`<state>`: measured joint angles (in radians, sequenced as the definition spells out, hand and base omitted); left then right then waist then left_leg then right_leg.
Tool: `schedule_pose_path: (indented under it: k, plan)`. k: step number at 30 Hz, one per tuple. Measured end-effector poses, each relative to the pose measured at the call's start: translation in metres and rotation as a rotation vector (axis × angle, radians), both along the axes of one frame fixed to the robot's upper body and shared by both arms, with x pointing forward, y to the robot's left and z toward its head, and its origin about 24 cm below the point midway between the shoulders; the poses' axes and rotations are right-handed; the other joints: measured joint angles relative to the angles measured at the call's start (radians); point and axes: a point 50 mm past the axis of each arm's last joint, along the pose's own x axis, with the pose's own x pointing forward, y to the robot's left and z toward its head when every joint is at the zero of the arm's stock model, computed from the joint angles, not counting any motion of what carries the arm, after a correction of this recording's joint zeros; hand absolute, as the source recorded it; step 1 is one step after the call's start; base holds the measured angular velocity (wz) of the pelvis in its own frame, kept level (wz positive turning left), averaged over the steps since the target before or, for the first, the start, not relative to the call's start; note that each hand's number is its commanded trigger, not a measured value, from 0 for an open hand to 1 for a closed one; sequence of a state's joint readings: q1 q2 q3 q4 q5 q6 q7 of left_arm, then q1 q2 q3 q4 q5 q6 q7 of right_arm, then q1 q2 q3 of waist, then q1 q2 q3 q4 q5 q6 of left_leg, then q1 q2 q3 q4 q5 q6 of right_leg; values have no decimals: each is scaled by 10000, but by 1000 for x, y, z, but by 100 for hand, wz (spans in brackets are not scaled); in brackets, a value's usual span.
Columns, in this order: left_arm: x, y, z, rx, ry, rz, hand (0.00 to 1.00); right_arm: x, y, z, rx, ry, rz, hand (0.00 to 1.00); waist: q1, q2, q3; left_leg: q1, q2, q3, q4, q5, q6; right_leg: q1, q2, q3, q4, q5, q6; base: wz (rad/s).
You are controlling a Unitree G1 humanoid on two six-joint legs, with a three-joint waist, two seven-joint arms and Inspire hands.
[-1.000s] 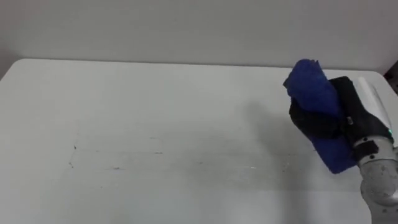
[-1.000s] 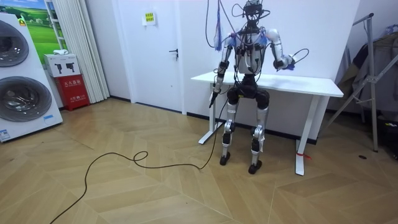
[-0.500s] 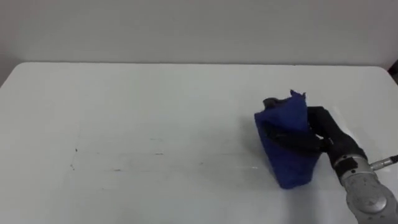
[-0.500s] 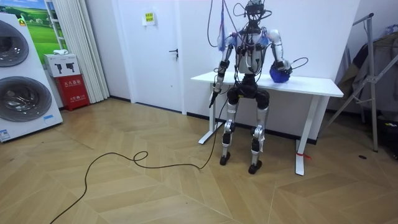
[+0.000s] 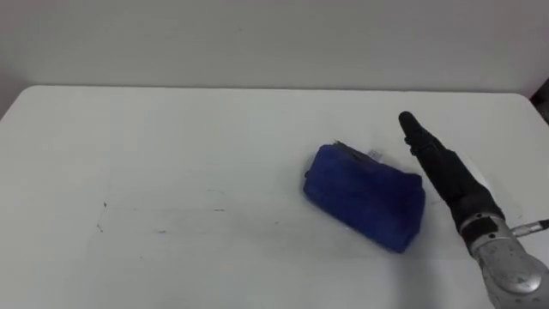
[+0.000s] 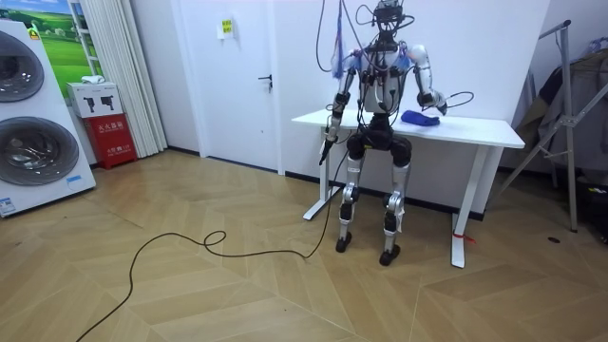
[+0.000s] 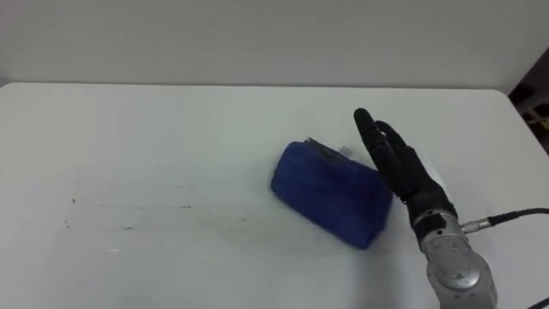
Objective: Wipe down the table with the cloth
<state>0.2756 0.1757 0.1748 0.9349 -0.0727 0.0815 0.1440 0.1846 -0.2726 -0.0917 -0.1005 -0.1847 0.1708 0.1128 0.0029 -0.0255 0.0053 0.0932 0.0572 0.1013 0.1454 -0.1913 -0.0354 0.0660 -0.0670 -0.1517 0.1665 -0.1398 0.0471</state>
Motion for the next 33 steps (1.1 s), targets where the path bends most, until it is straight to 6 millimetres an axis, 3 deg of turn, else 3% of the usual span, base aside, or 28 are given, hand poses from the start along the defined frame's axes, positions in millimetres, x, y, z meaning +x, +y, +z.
schedule_pose_path:
  k: [7,13,16,18,24,29,33]
  plan:
    - [-3,4,1,99,-12,269,0,-2,-20,9,-148,-551,-1041,0,-87,-10,-28,32,2,48,-22,0,1,-15,0,26,1,-1,1,-1]
    - [-21,13,4,305,176,997,0,-14,-62,29,-693,-1899,-3587,0,-457,7,-96,77,1,58,-25,-3,6,2,-1,64,31,-2,3,0]
    - [-28,15,6,435,279,976,0,-29,-85,35,-975,-2402,-5128,0,-722,-66,-95,70,6,58,-23,-5,4,-2,2,65,27,-5,7,0]
    - [-36,19,7,602,444,1120,0,-44,-103,36,-1028,-2827,-6489,0,-931,-221,-49,65,2,71,8,-5,4,3,3,131,32,-24,13,0]
    - [-40,28,11,845,397,1504,0,-91,-144,22,-542,-3126,-10471,0,-1185,-368,-78,114,2,211,-6,-13,5,-22,9,273,38,-56,17,-5]
    - [-53,29,12,871,725,1670,0,-117,-161,12,-362,-3118,-12815,0,-1388,-371,-77,122,2,384,-99,-24,18,-159,23,443,66,-61,26,-11]
    - [-61,28,12,810,1053,1860,0,-133,-167,2,911,-3375,-14799,0,-1586,-394,-81,39,4,383,-135,-25,20,-254,35,460,61,-61,26,-1]
